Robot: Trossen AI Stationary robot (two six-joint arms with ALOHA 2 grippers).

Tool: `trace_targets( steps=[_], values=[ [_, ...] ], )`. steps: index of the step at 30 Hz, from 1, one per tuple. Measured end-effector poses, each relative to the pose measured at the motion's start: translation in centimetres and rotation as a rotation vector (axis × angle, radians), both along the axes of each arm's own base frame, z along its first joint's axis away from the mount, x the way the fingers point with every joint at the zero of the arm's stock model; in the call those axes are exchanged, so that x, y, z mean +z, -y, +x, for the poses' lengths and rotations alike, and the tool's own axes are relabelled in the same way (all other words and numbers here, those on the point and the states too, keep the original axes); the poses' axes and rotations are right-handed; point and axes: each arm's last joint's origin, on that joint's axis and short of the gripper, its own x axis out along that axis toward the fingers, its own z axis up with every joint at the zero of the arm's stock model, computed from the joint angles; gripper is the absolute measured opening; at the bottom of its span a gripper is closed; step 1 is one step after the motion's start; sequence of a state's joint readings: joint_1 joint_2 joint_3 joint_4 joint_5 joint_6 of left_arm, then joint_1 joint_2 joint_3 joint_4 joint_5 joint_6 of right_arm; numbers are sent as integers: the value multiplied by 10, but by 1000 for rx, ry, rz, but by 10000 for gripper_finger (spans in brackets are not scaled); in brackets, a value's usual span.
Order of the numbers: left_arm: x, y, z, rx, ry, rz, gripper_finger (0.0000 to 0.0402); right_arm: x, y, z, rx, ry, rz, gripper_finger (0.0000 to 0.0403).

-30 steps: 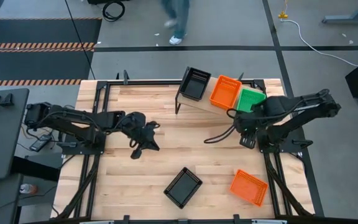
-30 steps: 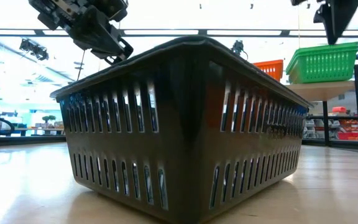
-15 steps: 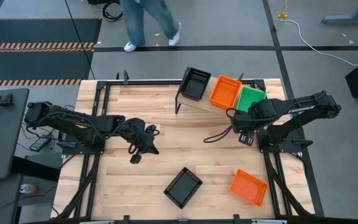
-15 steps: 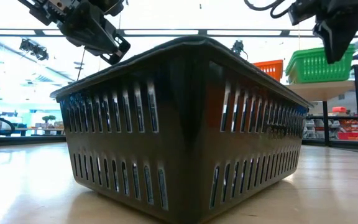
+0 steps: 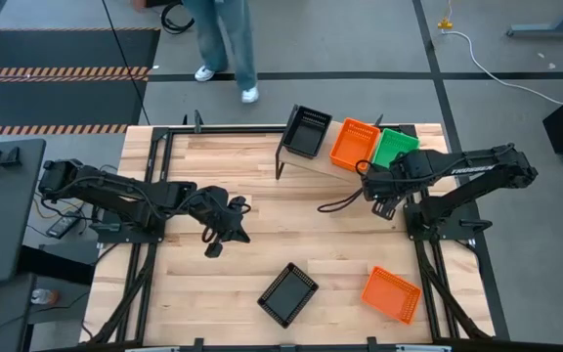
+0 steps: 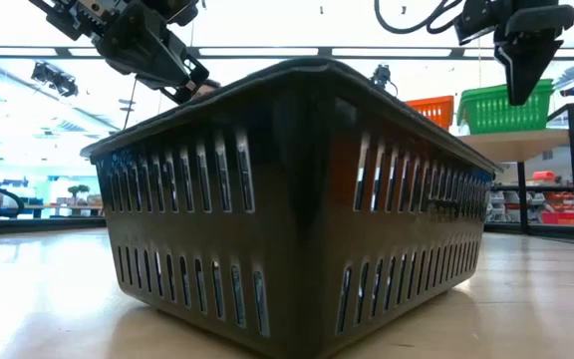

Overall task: Stack baskets on shelf by color
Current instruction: Stack the green bin on top of the stacked green bins on the shelf, then stack the orange bin on top of the stacked orange bins on the shelf

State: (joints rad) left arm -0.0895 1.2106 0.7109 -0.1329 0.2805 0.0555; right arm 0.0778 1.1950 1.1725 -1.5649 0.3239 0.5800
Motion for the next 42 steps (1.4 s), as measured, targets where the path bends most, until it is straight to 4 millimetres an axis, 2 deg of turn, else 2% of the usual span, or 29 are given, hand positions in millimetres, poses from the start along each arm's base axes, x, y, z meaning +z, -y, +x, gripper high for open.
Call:
trace_targets(
  steps=[6, 13, 19, 28, 32, 38, 42],
  values=[
    [0, 0, 0, 0, 0, -1, 28, 5, -6, 2, -14, 39, 133, 197],
    [0, 1, 0, -31, 1, -14, 36, 16, -28, 10, -23, 158, 333, 179],
    [0, 1, 0, -52, 19, 25, 33, 6, -56, 12, 0, 46, 354, 170],
    [0, 1, 0, -103, 51, 91, 36, -16, -105, 25, -40, -23, 404, 171],
    [0, 1, 0, -145, 80, 148, 32, -26, -125, 25, 69, -66, 391, 171],
    [4, 0, 2, -133, 121, 138, 34, -43, -157, 34, 400, -36, 360, 172],
    [4, 1, 2, -118, 108, 113, 38, -58, -169, 39, 458, -80, 339, 171]
  ],
)
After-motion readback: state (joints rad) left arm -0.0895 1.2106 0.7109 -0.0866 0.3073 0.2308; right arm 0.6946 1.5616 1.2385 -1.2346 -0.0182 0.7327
